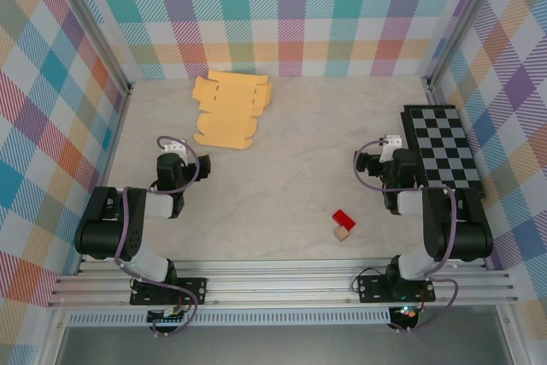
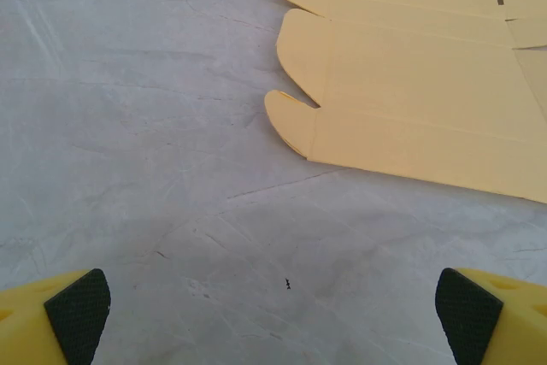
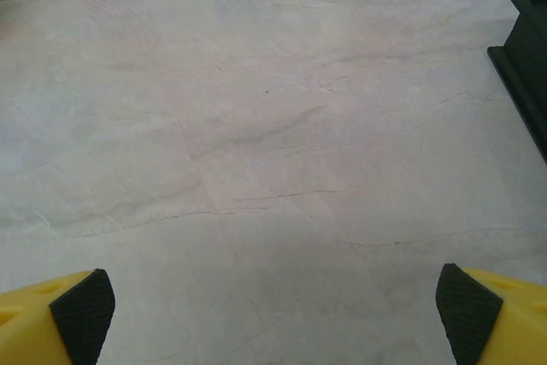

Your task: Fold the paper box

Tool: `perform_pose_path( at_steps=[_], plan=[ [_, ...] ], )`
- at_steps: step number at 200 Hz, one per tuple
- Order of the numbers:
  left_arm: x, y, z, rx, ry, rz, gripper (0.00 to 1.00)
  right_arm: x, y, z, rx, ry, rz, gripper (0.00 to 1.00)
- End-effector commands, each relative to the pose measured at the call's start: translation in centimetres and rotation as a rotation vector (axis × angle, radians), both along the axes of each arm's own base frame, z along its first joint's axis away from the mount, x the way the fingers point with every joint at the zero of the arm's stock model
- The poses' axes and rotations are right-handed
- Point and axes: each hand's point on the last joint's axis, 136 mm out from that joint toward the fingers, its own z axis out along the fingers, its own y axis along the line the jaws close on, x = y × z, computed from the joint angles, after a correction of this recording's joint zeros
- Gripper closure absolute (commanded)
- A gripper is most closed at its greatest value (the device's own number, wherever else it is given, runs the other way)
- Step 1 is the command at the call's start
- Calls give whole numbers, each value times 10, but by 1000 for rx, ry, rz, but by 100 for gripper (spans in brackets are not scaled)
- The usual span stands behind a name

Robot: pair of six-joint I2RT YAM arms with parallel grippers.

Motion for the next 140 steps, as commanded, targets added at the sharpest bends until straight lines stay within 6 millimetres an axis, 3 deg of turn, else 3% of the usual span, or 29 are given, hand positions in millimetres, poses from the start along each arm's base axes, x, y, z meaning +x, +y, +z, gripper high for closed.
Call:
perform_pose_path(
  at_steps=[1, 140],
  plan=[
    [5, -5, 8, 12, -26, -22, 0, 3, 5, 6, 7, -15, 23, 0],
    [6, -4, 8, -3, -26, -23, 0, 4, 5, 6, 10, -14, 23, 0]
  ],
)
